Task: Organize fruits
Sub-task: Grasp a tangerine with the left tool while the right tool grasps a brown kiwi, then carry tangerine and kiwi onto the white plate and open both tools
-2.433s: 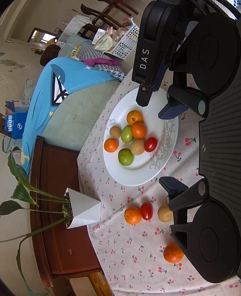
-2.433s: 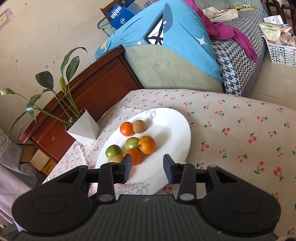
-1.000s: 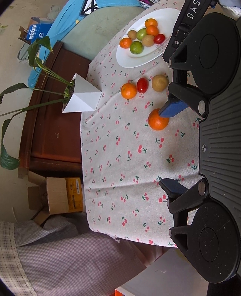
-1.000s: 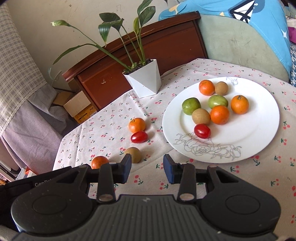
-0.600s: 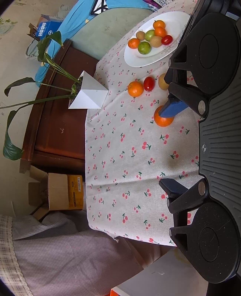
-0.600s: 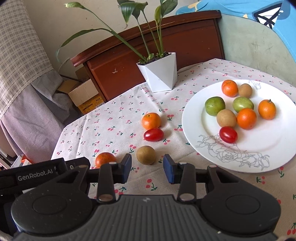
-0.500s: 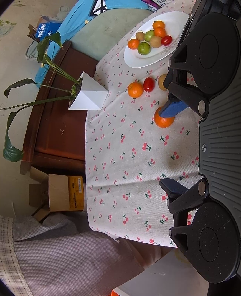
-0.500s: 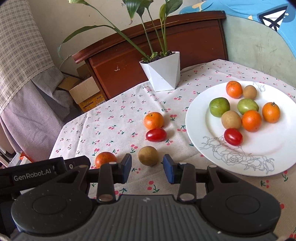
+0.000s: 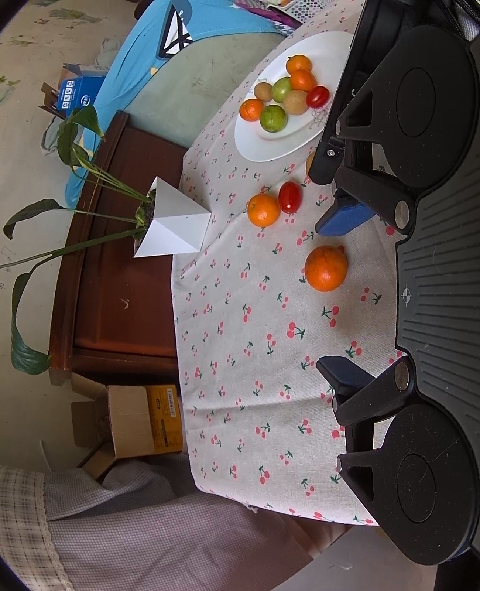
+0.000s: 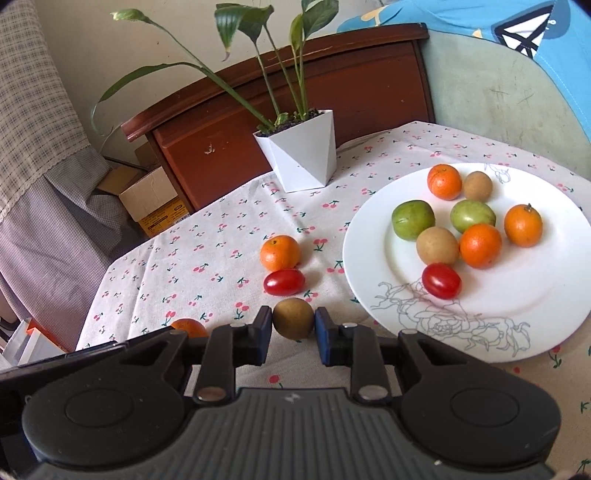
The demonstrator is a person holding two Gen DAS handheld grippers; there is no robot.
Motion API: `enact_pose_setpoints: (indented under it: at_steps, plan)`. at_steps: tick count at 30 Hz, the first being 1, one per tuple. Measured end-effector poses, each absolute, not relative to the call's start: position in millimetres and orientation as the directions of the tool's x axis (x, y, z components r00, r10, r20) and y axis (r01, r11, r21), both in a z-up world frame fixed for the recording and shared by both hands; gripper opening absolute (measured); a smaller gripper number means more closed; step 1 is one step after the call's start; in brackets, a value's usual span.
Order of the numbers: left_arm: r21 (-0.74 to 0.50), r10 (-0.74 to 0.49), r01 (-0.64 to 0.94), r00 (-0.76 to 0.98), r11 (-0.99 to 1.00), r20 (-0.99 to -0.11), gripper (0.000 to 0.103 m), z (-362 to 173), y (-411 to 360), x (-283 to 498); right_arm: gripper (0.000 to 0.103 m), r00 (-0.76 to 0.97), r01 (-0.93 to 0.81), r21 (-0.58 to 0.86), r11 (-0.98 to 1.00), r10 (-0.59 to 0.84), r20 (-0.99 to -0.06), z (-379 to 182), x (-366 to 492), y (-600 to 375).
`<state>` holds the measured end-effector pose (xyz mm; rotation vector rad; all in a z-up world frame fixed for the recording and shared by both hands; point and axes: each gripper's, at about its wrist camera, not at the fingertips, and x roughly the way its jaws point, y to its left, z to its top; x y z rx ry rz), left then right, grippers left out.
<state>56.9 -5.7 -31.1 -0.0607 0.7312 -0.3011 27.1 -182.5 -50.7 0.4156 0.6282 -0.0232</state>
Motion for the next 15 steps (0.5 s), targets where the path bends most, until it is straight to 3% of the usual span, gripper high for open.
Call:
enact_pose_setpoints:
  at_steps: [6,15]
  plan:
    - [-0.154,-0.298,0.262,0.703,0.953,-0.646,0.067,-36.3,-15.7,60.6,0.025,0.808,0.158,0.376,0.913,0.099,-0.581,-52.3,25.4,-186.7]
    - [-0.152,-0.308,0.278,0.692,0.948,-0.653,0.052,-45.1,-24.6,65.4,0.025,0.808,0.177,0.387,0.905,0.091,-0.582,-52.5,22.3,-190.8]
